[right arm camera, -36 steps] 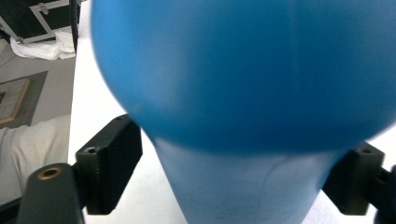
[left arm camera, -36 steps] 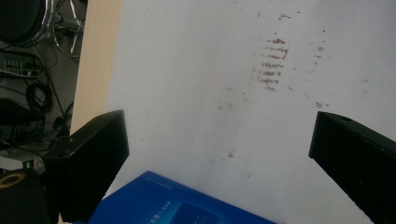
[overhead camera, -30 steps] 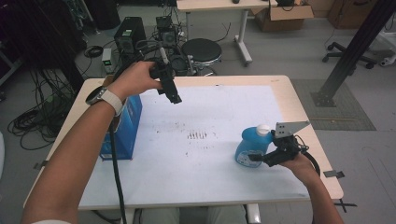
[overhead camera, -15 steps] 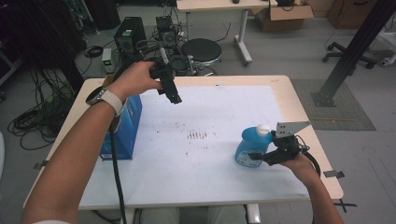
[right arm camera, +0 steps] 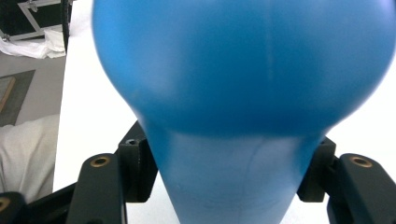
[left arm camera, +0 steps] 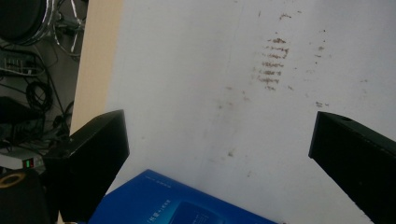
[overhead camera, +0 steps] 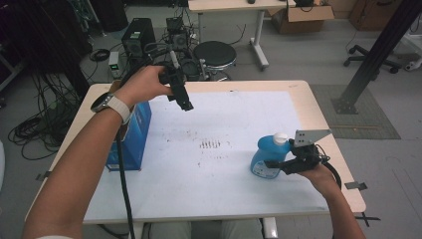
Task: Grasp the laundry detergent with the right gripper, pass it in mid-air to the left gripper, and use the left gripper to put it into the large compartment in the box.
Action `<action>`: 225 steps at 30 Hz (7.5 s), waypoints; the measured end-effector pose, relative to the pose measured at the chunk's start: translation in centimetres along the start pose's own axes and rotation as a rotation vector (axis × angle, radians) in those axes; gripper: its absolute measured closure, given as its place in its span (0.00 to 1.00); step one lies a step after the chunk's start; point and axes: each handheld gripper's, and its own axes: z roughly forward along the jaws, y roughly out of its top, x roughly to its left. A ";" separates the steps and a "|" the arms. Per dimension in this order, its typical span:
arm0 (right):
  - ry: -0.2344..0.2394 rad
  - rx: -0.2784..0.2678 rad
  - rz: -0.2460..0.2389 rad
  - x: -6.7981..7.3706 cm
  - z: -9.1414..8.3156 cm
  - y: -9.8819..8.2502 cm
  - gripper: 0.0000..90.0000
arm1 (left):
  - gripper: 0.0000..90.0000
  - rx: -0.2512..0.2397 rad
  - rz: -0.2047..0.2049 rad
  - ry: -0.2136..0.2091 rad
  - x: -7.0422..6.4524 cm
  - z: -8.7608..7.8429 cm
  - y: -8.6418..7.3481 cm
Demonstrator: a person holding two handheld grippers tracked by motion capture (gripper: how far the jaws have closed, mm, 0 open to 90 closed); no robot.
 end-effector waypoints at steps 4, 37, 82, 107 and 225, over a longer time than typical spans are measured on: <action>-0.001 0.003 -0.006 0.0 0.1 0.0 0.43 | 0.06 -0.002 0.000 -0.002 0.0 0.0 0.0; -0.024 -0.010 -0.075 0.7 -3.0 4.5 0.49 | 0.06 -0.033 0.050 -0.006 -2.4 -1.9 0.4; 0.136 0.091 -0.217 4.5 4.2 12.8 0.49 | 0.06 -0.090 0.197 -0.137 -10.8 -6.8 1.7; 0.222 0.067 -0.238 6.3 8.9 14.4 0.49 | 0.06 -0.074 0.205 -0.203 -11.9 -7.0 1.0; 0.200 0.143 -0.135 5.7 6.2 13.4 0.12 | 0.43 0.012 0.167 -0.217 -12.4 -5.3 1.2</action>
